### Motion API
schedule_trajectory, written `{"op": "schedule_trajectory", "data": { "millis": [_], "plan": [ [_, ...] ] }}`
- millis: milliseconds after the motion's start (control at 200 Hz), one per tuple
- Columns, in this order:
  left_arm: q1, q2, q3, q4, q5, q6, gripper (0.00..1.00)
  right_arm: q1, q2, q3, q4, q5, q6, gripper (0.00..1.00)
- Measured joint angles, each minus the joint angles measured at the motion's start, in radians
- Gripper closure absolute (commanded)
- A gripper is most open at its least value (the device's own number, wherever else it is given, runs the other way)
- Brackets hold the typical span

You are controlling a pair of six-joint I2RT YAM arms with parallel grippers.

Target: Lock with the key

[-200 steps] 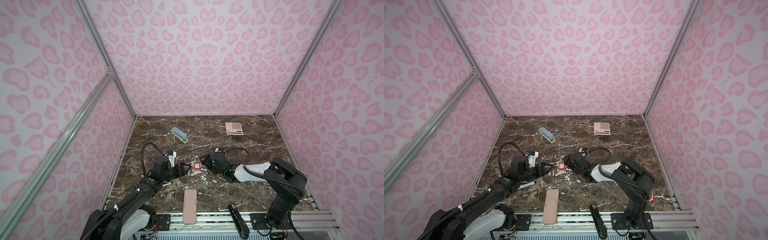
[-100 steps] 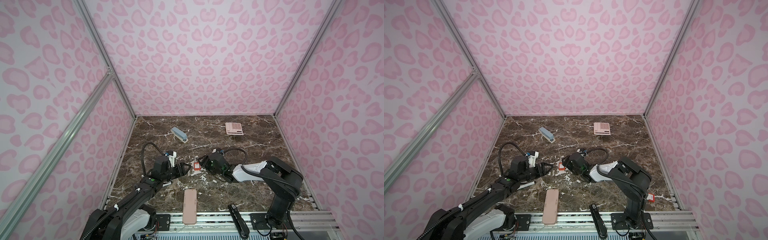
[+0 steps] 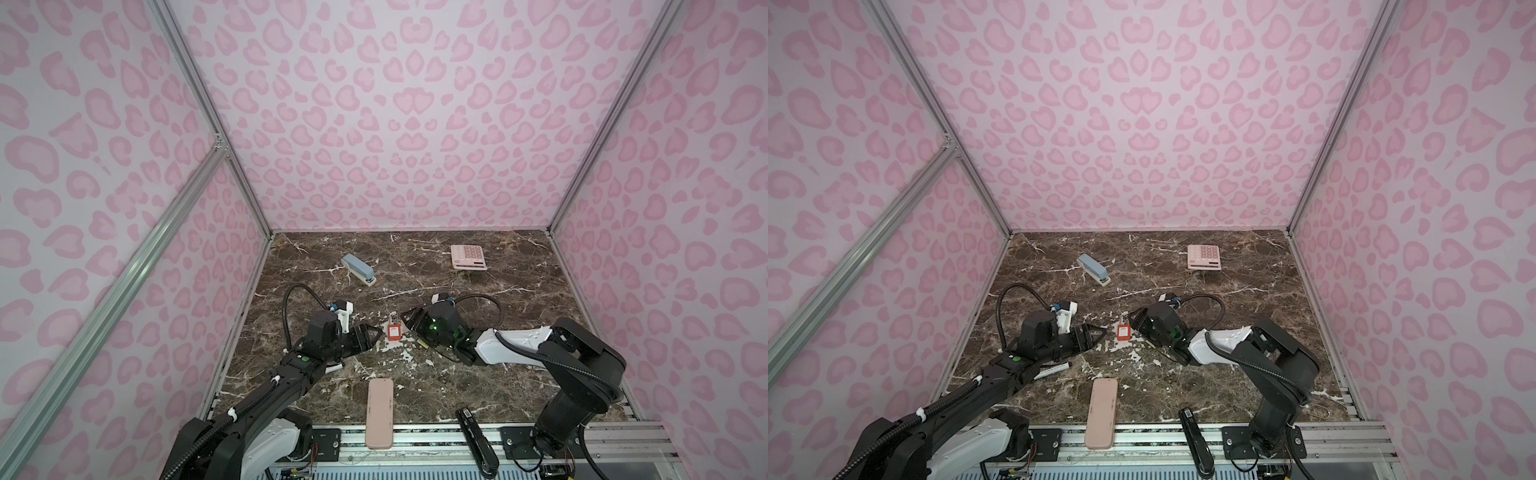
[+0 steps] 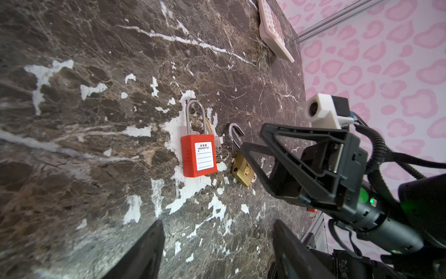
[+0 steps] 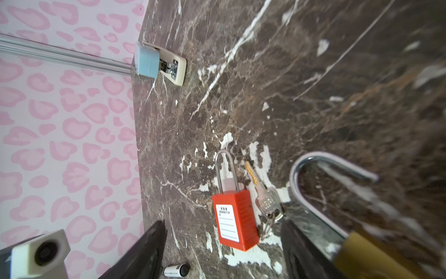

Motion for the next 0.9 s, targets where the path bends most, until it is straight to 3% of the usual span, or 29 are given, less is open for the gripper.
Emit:
{"op": "schedule_trajectory", "data": {
  "millis": [185, 350, 480, 670, 900],
  "plan": [
    [0.0, 0.014, 0.02, 0.003, 0.003, -0.008, 0.28, -0.121, -0.13, 0.103, -0.274, -0.066, -0.286, 0.23],
    [-0.008, 0.033, 0.029, 0.005, 0.004, -0.016, 0.28, -0.127, -0.172, 0.234, -0.568, -0.05, -0.645, 0.23],
    [-0.026, 0.048, 0.036, 0.019, 0.003, -0.022, 0.28, -0.128, -0.142, 0.272, -0.744, -0.029, -0.856, 0.25],
    [-0.059, 0.059, 0.045, 0.026, -0.002, -0.033, 0.28, -0.095, -0.093, 0.275, -0.863, -0.02, -1.032, 0.28],
    [-0.079, 0.079, 0.053, 0.029, -0.021, -0.044, 0.28, -0.017, 0.006, 0.332, -0.912, -0.02, -1.129, 0.3]
  ]
}}
